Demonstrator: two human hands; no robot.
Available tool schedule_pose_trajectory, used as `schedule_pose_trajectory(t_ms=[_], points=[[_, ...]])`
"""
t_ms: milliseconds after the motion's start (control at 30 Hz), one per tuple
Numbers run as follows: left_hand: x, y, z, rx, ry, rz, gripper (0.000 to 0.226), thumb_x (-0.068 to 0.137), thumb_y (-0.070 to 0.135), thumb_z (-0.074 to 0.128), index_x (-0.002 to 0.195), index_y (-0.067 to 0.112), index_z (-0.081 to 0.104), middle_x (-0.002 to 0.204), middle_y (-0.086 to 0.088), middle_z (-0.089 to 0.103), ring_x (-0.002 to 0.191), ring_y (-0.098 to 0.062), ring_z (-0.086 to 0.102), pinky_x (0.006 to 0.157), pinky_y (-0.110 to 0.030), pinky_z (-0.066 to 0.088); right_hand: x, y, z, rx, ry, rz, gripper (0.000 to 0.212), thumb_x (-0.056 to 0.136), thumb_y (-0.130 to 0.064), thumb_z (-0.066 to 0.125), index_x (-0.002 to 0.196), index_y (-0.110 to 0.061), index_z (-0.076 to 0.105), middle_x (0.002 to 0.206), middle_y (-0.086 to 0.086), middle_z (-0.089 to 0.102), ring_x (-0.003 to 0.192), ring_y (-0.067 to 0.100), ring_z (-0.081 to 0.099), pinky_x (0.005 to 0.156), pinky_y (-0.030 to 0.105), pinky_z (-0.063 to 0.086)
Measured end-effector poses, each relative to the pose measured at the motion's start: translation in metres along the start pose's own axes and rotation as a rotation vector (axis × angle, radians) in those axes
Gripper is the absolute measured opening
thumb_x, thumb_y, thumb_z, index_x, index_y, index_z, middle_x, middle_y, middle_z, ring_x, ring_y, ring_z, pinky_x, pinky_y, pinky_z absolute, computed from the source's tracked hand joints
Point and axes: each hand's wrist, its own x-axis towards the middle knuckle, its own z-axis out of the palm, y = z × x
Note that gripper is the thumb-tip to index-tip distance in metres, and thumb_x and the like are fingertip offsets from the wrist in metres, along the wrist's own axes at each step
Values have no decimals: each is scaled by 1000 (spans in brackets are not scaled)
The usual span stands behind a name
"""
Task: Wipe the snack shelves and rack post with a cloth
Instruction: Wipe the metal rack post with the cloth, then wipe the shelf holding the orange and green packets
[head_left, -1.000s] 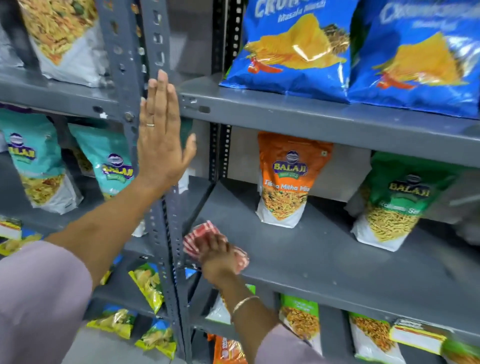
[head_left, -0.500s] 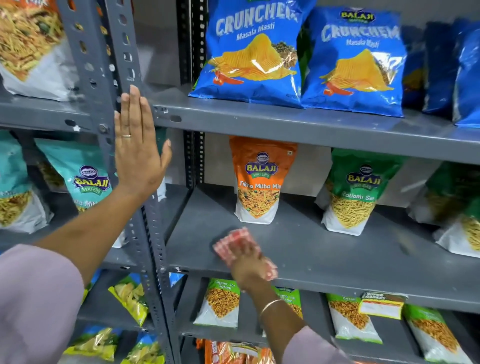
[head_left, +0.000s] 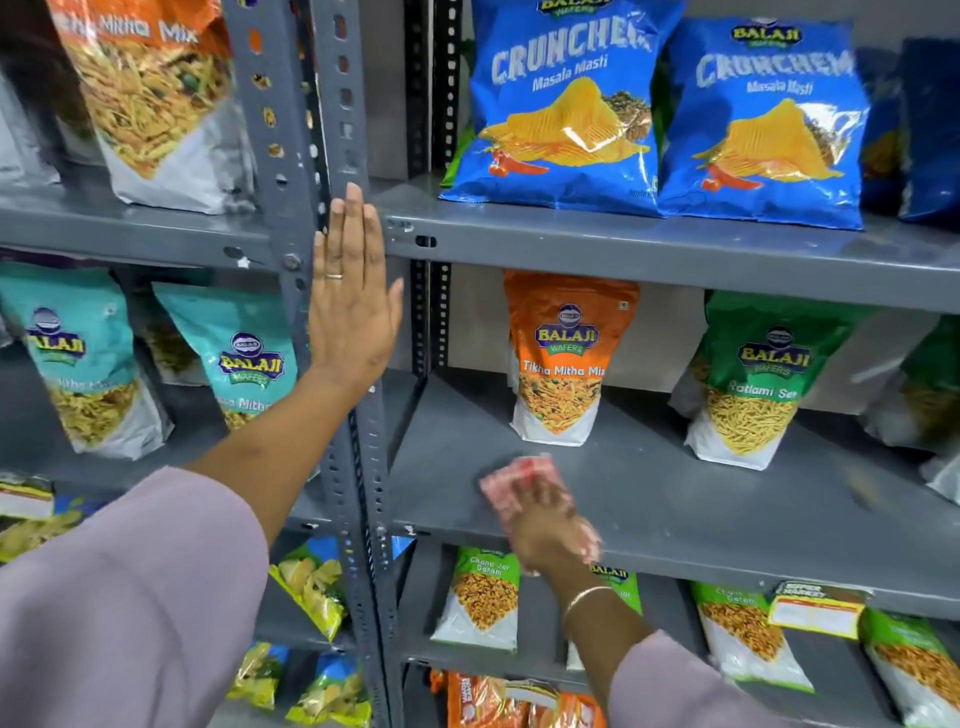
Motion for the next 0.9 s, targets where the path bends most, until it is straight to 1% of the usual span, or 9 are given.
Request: schedule_pose_trajectory(t_ms=[133, 233, 333, 400, 533, 667, 767, 833, 900], points=[[-1, 0, 2, -4, 3, -2, 72, 91, 17, 53, 142, -7, 9, 148, -30, 16, 137, -37, 8, 113, -36, -6, -12, -19, -8, -123, -149, -207, 62, 100, -25, 36, 152, -31, 3, 162, 2, -10, 150, 30, -4, 121, 51, 10], [-2, 2, 1, -6, -14, -27, 74, 92, 23, 53, 142, -7, 8, 149, -30, 14, 137, -37, 8, 112, -36, -7, -5, 27, -14, -194, -104, -223, 81, 92, -17, 46, 151, -36, -7, 159, -1, -18, 148, 30, -13, 121, 53, 4], [-3, 5, 0, -16, -42, -61, 78, 91, 29, 54, 141, -10, 8, 147, -32, 15, 137, -39, 7, 112, -35, -9, 6, 72, -32, -150, -85, 128, 72, 94, -28, 41, 151, -36, -1, 162, 3, -12, 149, 33, -8, 121, 55, 9], [-9, 12, 3, -65, -38, -78, 77, 92, 30, 52, 140, -11, 8, 146, -34, 14, 137, -38, 2, 112, -35, -11, 5, 76, -41, -167, -107, 216, 64, 98, -31, 35, 152, -32, 1, 163, 4, -10, 150, 31, -3, 120, 52, 10], [-37, 60, 23, -175, -74, -11, 76, 92, 38, 38, 145, 3, -4, 152, -17, -6, 139, -21, -16, 113, -39, -7, 1, 54, -33, -200, -131, -45, 69, 99, -23, 41, 152, -31, -3, 161, 2, -14, 150, 30, -7, 120, 51, 12], [-87, 121, 56, -180, -243, 42, 78, 90, 42, 32, 145, 4, -7, 153, -13, -5, 140, -22, -11, 113, -41, 0, 6, 68, -36, -203, -196, -175, 57, 101, -38, 27, 153, -30, 4, 163, 2, -5, 150, 26, -2, 122, 46, 12], [-129, 155, 82, -143, -428, 78, 80, 88, 45, 27, 145, 3, -9, 154, -8, -18, 141, -22, -6, 114, -39, -3, 18, 105, -47, -173, -130, 66, 62, 100, -33, 32, 153, -25, 1, 163, 7, -8, 149, 32, -2, 121, 47, 13], [-150, 175, 95, -104, -578, 90, 79, 88, 48, 24, 145, 2, -6, 155, -11, -5, 141, -23, -5, 114, -39, -1, 22, 117, -54, -150, -97, 102, 64, 98, -27, 39, 153, -24, 7, 162, 11, 1, 147, 36, 9, 118, 47, 21], [-167, 192, 104, -100, -725, 62, 75, 91, 50, 20, 146, 2, 0, 153, -17, 16, 141, -22, -5, 112, -40, 3, 27, 119, -58, -172, -92, -90, 61, 94, -14, 45, 150, -23, 23, 159, 11, 20, 138, 36, 28, 111, 44, 31]])
